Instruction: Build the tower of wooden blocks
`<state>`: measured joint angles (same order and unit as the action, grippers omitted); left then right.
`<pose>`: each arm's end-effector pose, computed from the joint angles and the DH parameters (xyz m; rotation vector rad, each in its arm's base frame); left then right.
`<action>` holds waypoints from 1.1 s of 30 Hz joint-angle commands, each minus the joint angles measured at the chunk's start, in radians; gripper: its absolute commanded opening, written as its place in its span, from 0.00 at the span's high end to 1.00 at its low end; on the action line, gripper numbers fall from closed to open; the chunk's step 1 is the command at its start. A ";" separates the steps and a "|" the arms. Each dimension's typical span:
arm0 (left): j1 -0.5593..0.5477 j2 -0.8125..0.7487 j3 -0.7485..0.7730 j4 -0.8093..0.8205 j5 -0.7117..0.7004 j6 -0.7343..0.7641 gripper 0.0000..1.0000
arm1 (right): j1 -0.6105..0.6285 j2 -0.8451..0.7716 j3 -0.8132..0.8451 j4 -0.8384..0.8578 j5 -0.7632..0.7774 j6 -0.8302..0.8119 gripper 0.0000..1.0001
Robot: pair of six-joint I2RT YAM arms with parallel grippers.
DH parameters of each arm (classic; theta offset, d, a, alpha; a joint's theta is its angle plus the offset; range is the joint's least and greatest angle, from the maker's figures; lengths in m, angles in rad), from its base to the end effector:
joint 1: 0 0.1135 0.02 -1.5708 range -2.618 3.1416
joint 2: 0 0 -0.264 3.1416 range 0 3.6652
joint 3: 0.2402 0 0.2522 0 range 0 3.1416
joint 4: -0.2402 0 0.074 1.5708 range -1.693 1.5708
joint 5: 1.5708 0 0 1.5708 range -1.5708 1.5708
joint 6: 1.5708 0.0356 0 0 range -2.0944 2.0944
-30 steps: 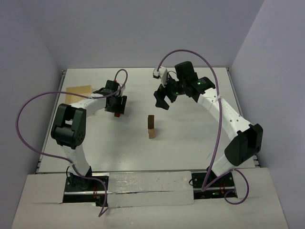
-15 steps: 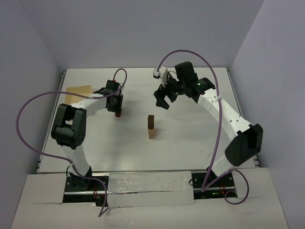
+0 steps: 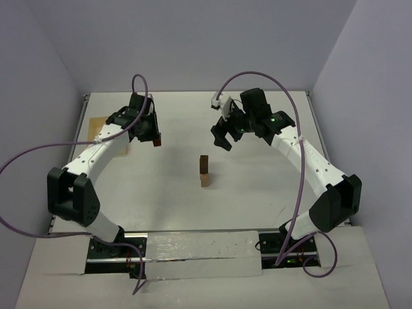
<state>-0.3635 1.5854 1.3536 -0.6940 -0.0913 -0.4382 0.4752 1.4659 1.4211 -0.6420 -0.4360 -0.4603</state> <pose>0.3207 -0.1185 0.2921 -0.1317 2.5014 -0.2212 0.2794 0.1607 0.3576 -1.2064 1.8732 0.4987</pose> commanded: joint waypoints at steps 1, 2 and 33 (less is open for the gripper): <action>-0.051 -0.112 0.033 -0.136 0.065 -0.040 1.00 | -0.038 -0.065 -0.019 0.047 0.009 0.044 0.00; -0.075 -0.133 0.023 -0.144 0.056 -0.036 1.00 | -0.050 -0.067 -0.022 0.050 0.001 0.063 0.00; -0.502 -0.169 0.032 -0.141 -0.199 -0.218 1.00 | -0.270 -0.256 -0.209 0.099 -0.009 0.104 0.00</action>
<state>-0.8353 1.4156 1.3225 -0.8339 -0.2545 -0.6146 0.2143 1.2381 1.2185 -0.5797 -0.4377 -0.3383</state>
